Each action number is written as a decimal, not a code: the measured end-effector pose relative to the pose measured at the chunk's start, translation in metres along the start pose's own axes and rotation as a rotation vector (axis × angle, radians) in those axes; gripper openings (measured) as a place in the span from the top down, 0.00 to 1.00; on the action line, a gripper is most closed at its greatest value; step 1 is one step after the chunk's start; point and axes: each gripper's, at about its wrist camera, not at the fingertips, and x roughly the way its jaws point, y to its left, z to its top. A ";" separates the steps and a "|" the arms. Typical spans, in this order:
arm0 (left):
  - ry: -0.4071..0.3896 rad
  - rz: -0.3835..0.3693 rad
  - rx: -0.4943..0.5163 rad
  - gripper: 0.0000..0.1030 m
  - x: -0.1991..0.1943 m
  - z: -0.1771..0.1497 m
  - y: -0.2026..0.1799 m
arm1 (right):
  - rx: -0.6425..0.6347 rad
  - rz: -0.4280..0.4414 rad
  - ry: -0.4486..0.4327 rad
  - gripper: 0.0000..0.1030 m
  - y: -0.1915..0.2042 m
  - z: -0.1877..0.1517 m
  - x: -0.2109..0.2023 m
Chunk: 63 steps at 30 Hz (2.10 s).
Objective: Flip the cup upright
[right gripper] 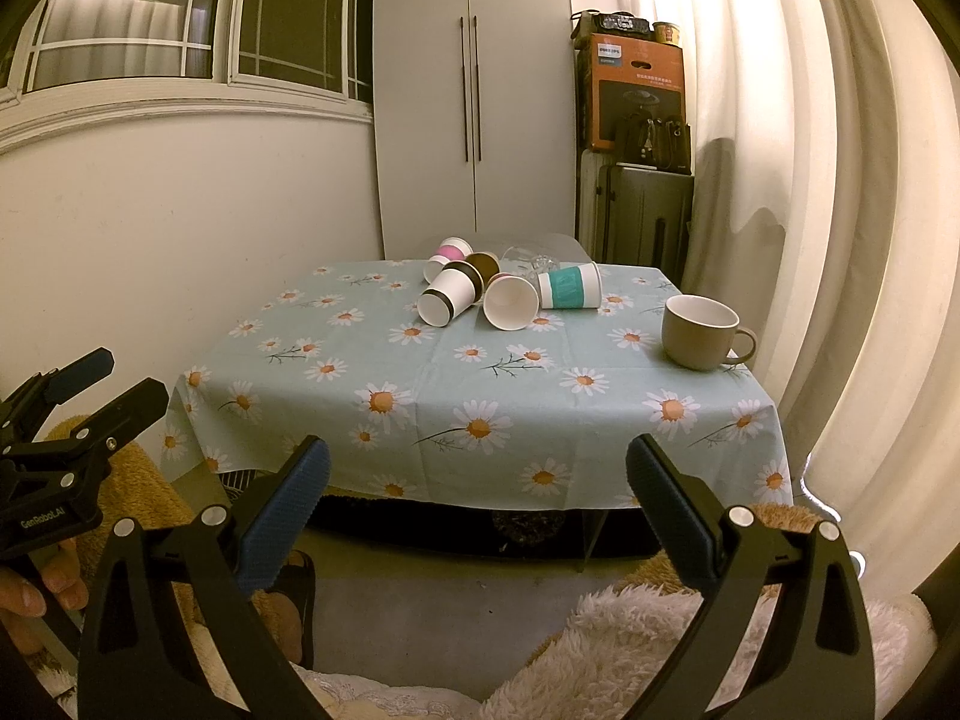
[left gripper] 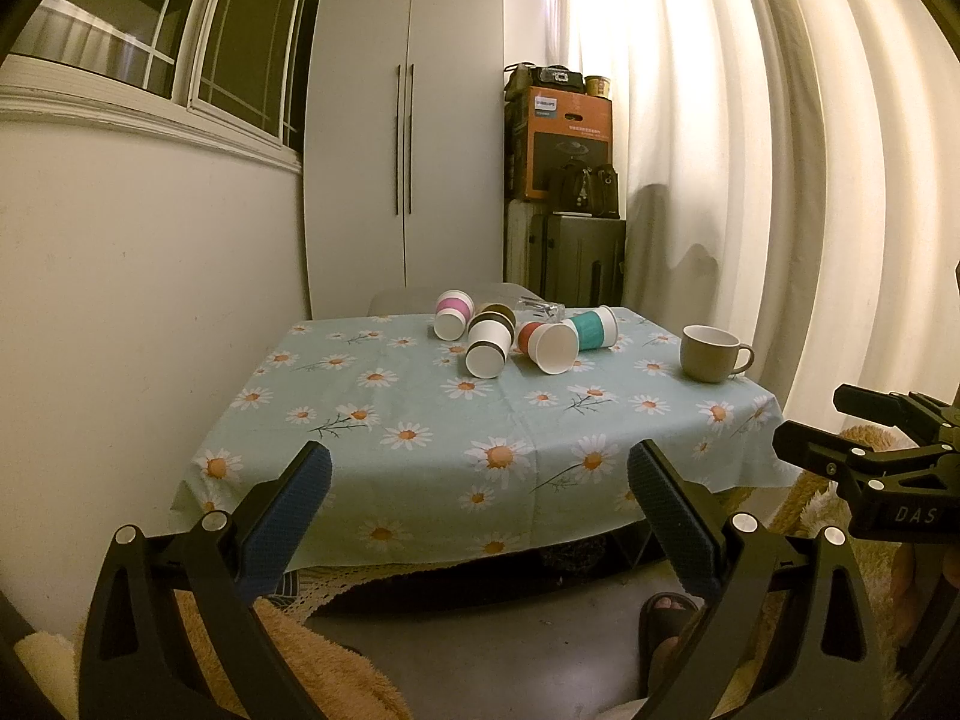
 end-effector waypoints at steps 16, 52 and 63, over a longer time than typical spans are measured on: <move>0.000 0.001 0.000 0.06 0.000 0.000 0.000 | 0.001 -0.002 0.002 0.05 0.000 0.000 0.001; 0.360 -0.197 -0.132 0.06 0.182 0.093 0.050 | 0.081 0.049 0.353 0.05 -0.052 0.102 0.184; 0.542 -0.235 -0.105 0.06 0.316 0.133 0.043 | 0.135 0.081 0.410 0.05 -0.087 0.150 0.257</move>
